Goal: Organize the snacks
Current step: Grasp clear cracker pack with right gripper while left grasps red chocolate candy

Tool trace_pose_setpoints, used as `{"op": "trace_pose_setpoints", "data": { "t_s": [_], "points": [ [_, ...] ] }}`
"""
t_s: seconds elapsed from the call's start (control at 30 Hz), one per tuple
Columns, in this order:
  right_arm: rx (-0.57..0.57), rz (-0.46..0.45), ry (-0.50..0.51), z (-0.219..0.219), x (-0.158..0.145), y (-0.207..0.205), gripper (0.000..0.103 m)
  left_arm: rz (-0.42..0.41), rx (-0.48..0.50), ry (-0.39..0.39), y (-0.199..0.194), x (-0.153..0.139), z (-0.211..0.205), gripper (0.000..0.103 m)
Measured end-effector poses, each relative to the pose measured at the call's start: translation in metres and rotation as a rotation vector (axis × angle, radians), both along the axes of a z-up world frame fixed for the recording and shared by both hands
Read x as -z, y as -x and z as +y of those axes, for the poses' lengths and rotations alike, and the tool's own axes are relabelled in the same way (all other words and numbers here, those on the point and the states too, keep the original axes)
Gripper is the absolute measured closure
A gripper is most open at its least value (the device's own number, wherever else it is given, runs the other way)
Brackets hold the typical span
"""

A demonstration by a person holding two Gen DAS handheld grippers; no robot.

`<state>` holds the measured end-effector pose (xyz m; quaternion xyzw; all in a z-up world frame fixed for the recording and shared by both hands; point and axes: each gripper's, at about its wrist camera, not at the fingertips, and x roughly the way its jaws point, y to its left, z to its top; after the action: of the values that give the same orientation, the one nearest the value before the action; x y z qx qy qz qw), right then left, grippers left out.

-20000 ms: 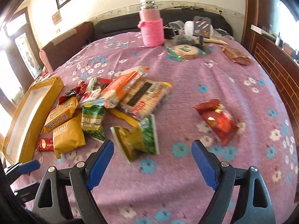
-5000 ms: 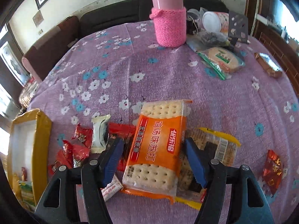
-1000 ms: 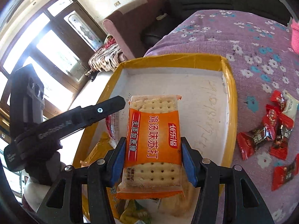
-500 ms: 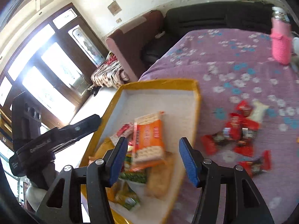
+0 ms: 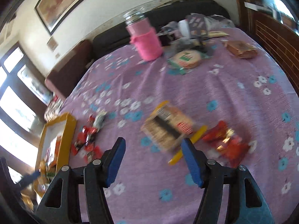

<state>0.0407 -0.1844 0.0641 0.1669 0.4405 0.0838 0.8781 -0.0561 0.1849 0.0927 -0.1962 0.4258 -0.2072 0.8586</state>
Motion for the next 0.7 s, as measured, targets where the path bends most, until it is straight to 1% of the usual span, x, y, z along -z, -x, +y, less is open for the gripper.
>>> {"op": "trace_pose_setpoints", "data": {
  "t_s": [0.1,0.13,0.2,0.27,0.37,0.4,0.47,0.5,0.53,0.6,0.7],
  "points": [
    [0.004,0.036,-0.003,-0.012,0.011,-0.035,0.029,-0.012,0.033,-0.063,0.002,0.002,-0.017,0.040],
    [-0.003,0.046,0.001,-0.010,0.015,-0.042,0.029,-0.001,0.034,-0.082,0.002,0.002,-0.021,0.040],
    [-0.025,0.081,0.020,-0.009,0.027,-0.059,0.028,-0.017,0.060,-0.128,0.003,0.000,-0.028,0.040],
    [-0.040,0.105,0.025,-0.005,0.037,-0.073,0.028,-0.028,0.079,-0.158,0.004,-0.002,-0.031,0.040],
    [-0.048,0.151,0.025,-0.004,0.051,-0.088,0.027,-0.032,0.103,-0.169,0.000,-0.002,-0.033,0.040],
    [-0.063,0.146,0.023,-0.001,0.051,-0.088,0.026,-0.033,0.109,-0.172,-0.001,-0.002,-0.034,0.040],
    [-0.123,0.132,0.038,0.009,0.051,-0.086,0.026,-0.031,0.121,-0.176,-0.006,0.001,-0.037,0.040],
    [-0.152,0.138,0.054,0.016,0.051,-0.083,0.023,-0.026,0.126,-0.179,-0.009,0.002,-0.039,0.040],
    [-0.183,0.137,0.095,0.025,0.052,-0.081,0.022,-0.022,0.132,-0.188,-0.012,0.005,-0.042,0.040],
    [-0.230,0.119,0.190,0.041,0.053,-0.074,0.017,-0.018,0.146,-0.207,-0.018,0.008,-0.049,0.040],
    [-0.239,0.096,0.391,0.066,0.063,-0.062,0.017,-0.019,0.182,-0.268,-0.028,0.014,-0.063,0.040]
  ]
}}
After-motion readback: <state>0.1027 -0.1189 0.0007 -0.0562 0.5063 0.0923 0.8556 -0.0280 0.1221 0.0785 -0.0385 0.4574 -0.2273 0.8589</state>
